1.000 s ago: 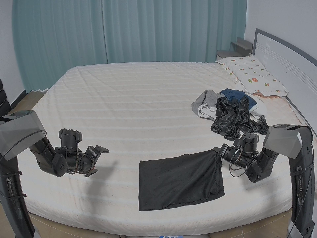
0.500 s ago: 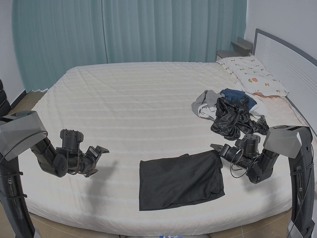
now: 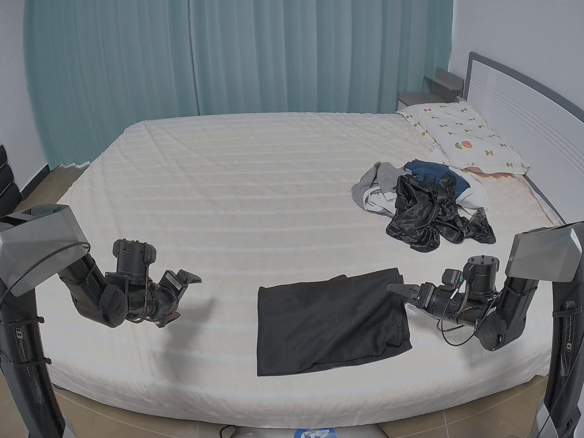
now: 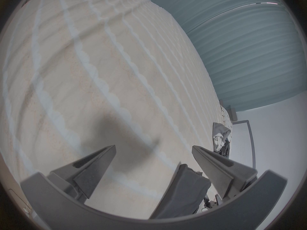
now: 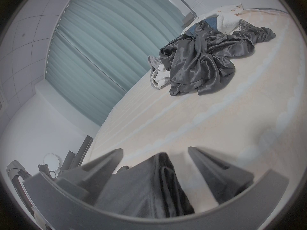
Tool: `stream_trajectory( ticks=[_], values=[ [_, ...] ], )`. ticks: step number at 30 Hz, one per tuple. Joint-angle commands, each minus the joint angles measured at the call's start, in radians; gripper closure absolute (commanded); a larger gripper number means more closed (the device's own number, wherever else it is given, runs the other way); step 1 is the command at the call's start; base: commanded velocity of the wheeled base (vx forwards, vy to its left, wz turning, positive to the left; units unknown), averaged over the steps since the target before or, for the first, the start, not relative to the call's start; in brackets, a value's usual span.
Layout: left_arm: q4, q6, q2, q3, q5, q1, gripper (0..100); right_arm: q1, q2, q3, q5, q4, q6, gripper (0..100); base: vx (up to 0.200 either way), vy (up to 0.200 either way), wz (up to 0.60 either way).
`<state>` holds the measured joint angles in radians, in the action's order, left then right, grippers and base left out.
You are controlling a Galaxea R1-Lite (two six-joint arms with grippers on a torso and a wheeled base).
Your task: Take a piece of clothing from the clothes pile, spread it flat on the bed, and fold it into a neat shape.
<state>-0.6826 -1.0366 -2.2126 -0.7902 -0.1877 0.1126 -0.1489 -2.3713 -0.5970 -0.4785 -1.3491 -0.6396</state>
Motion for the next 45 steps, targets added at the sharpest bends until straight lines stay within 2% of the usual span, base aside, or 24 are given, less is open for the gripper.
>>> stream_trajectory(
  ticks=[1, 7, 12, 22, 28, 34, 41, 42, 45],
  values=[
    [0.0, 0.001, -0.006, 0.0, 0.001, 0.002, 0, -0.009, 0.023, 0.02, -0.002, 0.002, 0.005, 0, 0.0, 0.0, 0.0],
    [0.0, 0.023, -0.007, 0.003, 0.002, 0.002, 0, -0.02, 0.007, 0.026, -0.003, 0.002, 0.043, 0, 0.0, 0.0, 0.0],
    [0.0, 0.023, -0.01, 0.002, 0.004, 0.002, 0, -0.06, -0.025, 0.033, 0.0, -0.002, 0.061, 0, 0.0, 0.0, 0.0],
    [0.0, 0.023, -0.01, 0.002, 0.004, 0.002, 0, -0.049, -0.031, 0.031, 0.0, 0.002, 0.081, 0, 0.0, 0.0, 0.0],
    [-0.006, 0.023, -0.01, 0.006, 0.004, 0.002, 0, -0.004, -0.019, 0.025, 0.0, 0.004, 0.09, 0, 0.0, 0.0, 0.0],
    [-0.031, 0.03, -0.013, 0.012, 0.004, 0.002, 0, -0.015, -0.049, 0.031, 0.001, 0.01, 0.161, 0, 0.0, 0.0, 0.0],
    [-0.031, 0.03, -0.013, 0.012, 0.004, 0.002, 0, -0.055, -0.049, 0.039, 0.012, 0.01, 0.167, 0, 0.0, 0.0, 0.0],
    [-0.031, 0.03, -0.013, 0.011, 0.004, 0.002, 0, -0.054, -0.049, 0.039, 0.012, 0.01, 0.172, 100, 0.0, 0.0, 0.0],
    [-0.031, 0.03, -0.013, 0.011, 0.004, 0.002, 0, -0.044, -0.043, 0.037, 0.014, 0.01, 0.189, 100, 0.0, 0.0, 0.0]
  ],
)
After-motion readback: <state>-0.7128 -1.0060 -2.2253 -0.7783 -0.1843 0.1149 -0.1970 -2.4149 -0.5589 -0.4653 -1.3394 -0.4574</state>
